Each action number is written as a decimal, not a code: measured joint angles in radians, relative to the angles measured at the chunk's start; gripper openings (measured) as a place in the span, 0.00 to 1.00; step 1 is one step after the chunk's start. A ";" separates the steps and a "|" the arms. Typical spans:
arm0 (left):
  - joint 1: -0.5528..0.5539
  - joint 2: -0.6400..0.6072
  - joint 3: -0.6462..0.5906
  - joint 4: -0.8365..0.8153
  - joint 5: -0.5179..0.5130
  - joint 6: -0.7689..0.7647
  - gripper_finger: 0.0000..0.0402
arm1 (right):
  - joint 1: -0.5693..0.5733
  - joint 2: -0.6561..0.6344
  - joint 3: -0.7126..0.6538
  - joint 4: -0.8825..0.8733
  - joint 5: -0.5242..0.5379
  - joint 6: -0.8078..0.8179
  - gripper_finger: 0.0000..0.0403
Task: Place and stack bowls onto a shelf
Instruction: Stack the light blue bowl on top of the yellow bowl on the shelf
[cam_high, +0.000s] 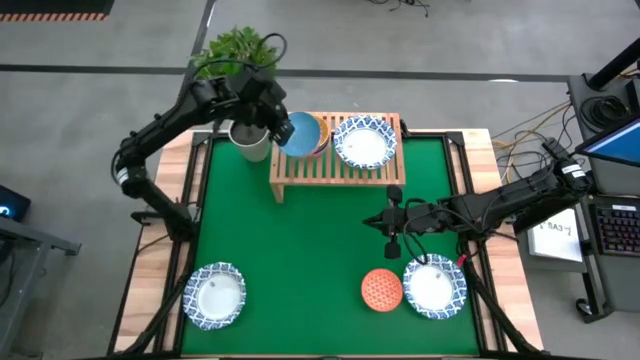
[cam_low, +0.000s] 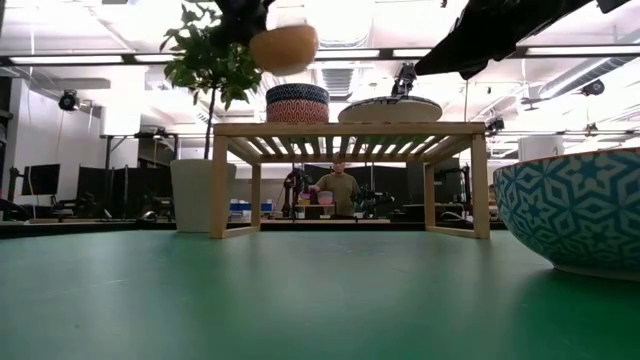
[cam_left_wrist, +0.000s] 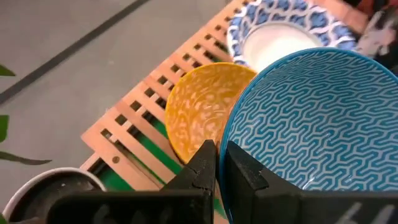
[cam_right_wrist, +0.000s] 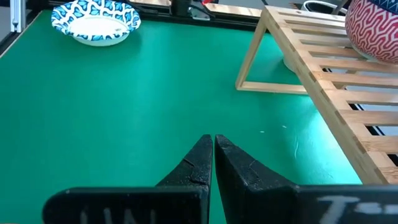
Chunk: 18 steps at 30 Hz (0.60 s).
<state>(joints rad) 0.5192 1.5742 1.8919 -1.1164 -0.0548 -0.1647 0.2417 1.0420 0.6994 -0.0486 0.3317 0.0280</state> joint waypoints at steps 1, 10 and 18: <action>0.002 0.014 0.012 -0.005 -0.014 0.000 0.00 | 0.000 0.000 0.000 -0.001 0.000 0.000 0.02; 0.009 0.105 0.123 -0.053 -0.069 0.026 0.00 | 0.000 0.001 -0.001 -0.028 0.000 0.007 0.02; 0.028 0.135 0.156 -0.068 -0.084 0.046 0.00 | 0.000 0.001 -0.001 -0.029 0.000 0.013 0.02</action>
<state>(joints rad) 0.5472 1.7088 2.0483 -1.1841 -0.1390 -0.1188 0.2417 1.0431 0.6987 -0.0772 0.3314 0.0405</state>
